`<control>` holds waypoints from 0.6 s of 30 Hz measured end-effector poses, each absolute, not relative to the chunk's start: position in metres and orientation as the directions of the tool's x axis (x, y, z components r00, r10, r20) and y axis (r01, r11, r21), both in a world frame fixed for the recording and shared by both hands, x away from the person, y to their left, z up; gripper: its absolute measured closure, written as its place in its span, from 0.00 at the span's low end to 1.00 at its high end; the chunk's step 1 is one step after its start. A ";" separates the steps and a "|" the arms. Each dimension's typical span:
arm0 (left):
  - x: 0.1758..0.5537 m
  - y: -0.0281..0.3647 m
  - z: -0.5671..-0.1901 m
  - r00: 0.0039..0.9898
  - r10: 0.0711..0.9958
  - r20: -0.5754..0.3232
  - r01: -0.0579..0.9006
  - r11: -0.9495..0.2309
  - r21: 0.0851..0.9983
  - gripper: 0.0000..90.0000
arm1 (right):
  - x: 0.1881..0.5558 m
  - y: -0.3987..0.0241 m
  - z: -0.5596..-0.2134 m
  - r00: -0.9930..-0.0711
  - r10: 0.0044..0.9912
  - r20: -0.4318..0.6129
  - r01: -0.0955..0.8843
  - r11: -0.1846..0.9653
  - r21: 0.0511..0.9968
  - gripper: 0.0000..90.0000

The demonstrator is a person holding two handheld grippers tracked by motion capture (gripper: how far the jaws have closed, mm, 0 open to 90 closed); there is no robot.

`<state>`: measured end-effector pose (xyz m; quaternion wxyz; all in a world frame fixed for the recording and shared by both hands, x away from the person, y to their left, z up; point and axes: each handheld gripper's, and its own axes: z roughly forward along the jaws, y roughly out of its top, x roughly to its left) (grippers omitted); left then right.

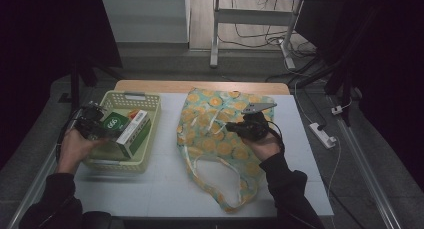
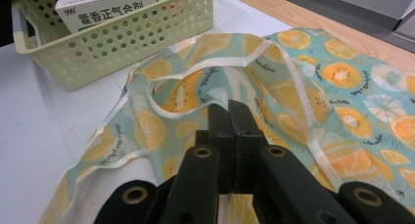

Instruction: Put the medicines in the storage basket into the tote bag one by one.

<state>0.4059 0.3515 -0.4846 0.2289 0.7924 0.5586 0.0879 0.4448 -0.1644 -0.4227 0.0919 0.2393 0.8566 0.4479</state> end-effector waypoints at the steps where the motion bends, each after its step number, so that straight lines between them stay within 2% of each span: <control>1: 0.405 0.351 -0.485 0.364 0.925 -0.112 0.843 -0.275 0.462 0.15 | 0.445 -0.164 -0.423 -0.869 0.492 0.056 0.327 0.485 0.811 0.99; 10: 0.404 0.349 -0.483 0.330 0.938 -0.108 0.854 -0.248 0.457 0.19 | 0.445 -0.164 -0.423 -0.869 0.492 0.055 0.325 0.484 0.812 0.99; 18: 0.399 0.352 -0.474 0.314 0.941 -0.124 0.840 -0.215 0.499 0.20 | 0.445 -0.165 -0.423 -0.868 0.493 0.061 0.330 0.479 0.813 0.99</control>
